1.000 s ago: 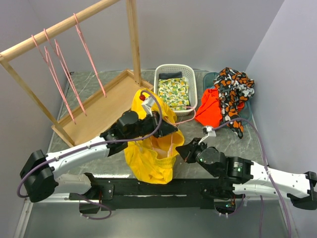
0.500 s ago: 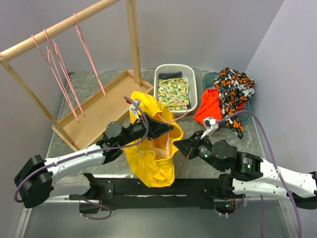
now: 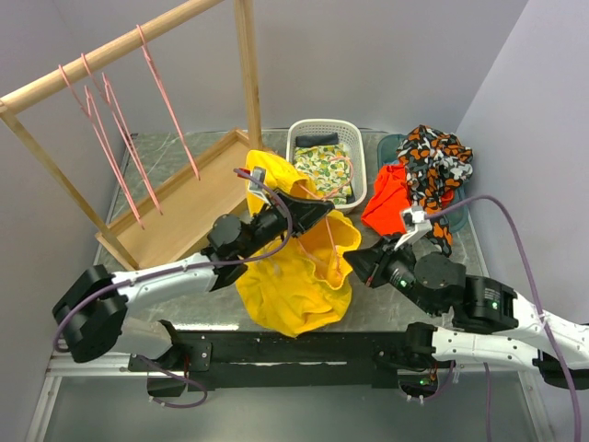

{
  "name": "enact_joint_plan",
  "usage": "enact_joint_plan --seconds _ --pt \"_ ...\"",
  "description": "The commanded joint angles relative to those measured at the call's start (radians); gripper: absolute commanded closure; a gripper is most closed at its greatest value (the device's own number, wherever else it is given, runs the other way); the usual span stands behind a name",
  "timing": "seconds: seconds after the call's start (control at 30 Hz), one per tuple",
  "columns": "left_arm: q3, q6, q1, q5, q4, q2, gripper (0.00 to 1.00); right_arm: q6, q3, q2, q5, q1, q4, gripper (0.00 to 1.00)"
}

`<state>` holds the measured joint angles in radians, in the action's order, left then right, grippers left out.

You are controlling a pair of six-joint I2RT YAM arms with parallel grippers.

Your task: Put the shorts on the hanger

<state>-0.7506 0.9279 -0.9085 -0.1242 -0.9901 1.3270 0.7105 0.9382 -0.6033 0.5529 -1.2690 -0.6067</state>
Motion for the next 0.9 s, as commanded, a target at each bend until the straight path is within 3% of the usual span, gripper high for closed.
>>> enact_joint_plan --seconds 0.0,0.23,0.33,0.47,0.63,0.87 --pt "-0.078 -0.046 0.0 0.054 -0.2 0.054 0.99 -0.068 0.077 -0.052 0.027 0.003 -0.033 0.8" --pt "-0.107 0.002 0.005 -0.038 -0.33 0.132 0.99 -0.054 0.166 -0.148 0.146 0.014 -0.142 0.72" --pt "-0.115 0.074 0.014 -0.153 -0.407 0.172 0.99 -0.084 0.179 -0.173 0.108 0.019 -0.171 0.56" --pt "-0.076 0.201 0.043 -0.234 -0.531 0.208 0.99 -0.172 0.107 -0.081 -0.017 0.02 -0.066 0.37" --pt "-0.024 0.353 0.06 -0.307 -0.706 0.235 0.99 -0.191 0.056 0.008 -0.05 0.019 -0.021 0.33" --pt "0.033 0.422 0.063 -0.339 -0.731 0.176 0.99 -0.135 -0.048 0.05 0.027 0.042 0.03 0.31"
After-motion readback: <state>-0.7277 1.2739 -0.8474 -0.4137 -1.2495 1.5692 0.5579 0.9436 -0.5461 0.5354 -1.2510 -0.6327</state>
